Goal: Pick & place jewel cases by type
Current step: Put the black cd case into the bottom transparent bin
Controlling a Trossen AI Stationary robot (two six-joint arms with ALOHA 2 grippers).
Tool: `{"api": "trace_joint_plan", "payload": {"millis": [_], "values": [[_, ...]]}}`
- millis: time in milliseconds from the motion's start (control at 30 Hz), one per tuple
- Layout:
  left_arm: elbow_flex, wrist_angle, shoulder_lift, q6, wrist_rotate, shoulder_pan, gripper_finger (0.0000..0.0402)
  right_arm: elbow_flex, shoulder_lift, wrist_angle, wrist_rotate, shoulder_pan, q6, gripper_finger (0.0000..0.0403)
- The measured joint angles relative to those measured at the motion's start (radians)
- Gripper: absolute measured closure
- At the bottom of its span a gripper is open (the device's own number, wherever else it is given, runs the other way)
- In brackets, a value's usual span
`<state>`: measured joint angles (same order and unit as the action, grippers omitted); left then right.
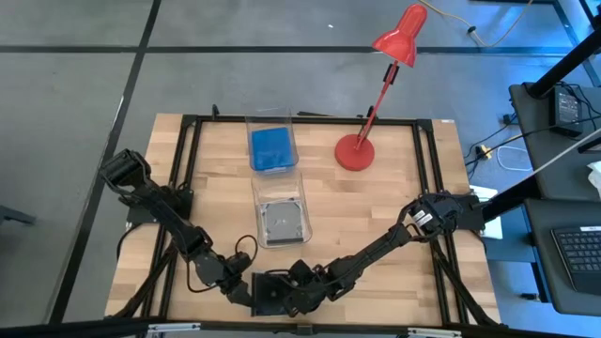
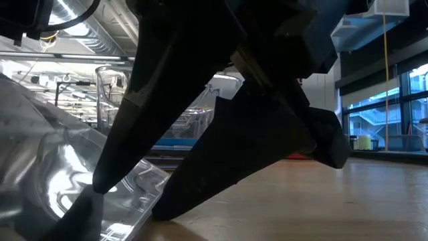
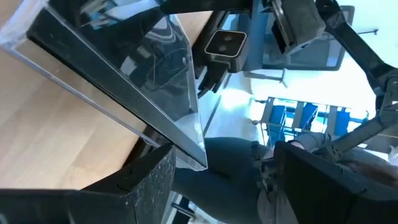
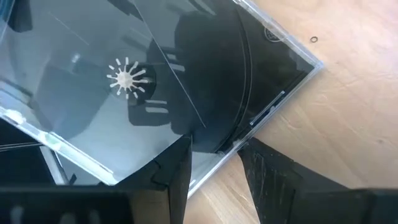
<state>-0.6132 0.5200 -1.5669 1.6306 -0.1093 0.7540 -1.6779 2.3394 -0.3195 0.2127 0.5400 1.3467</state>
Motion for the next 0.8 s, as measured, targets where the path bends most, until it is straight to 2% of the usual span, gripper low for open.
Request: {"api": "trace_joint_plan", "payload": {"millis": [167,367,500,800], "values": [[0.000,-0.042,0.000,-0.003,0.000,0.000,0.0135,0.000,0.000,-0.004,-0.001,-0.001,-0.042,0.0258],[0.002,-0.174,-0.002,-0.018,-0.014,-0.001,0.0135,0.000,0.000,-0.008,-0.002,-0.002,-0.054,0.0259],[0.004,-0.269,-0.004,0.035,-0.052,-0.007,0.0135,0.000,0.000,-0.008,-0.003,-0.002,-0.055,0.0259],[0.003,-0.326,-0.004,0.189,-0.095,-0.009,0.0135,0.000,0.000,-0.007,-0.004,-0.002,-0.050,0.0259]]}}
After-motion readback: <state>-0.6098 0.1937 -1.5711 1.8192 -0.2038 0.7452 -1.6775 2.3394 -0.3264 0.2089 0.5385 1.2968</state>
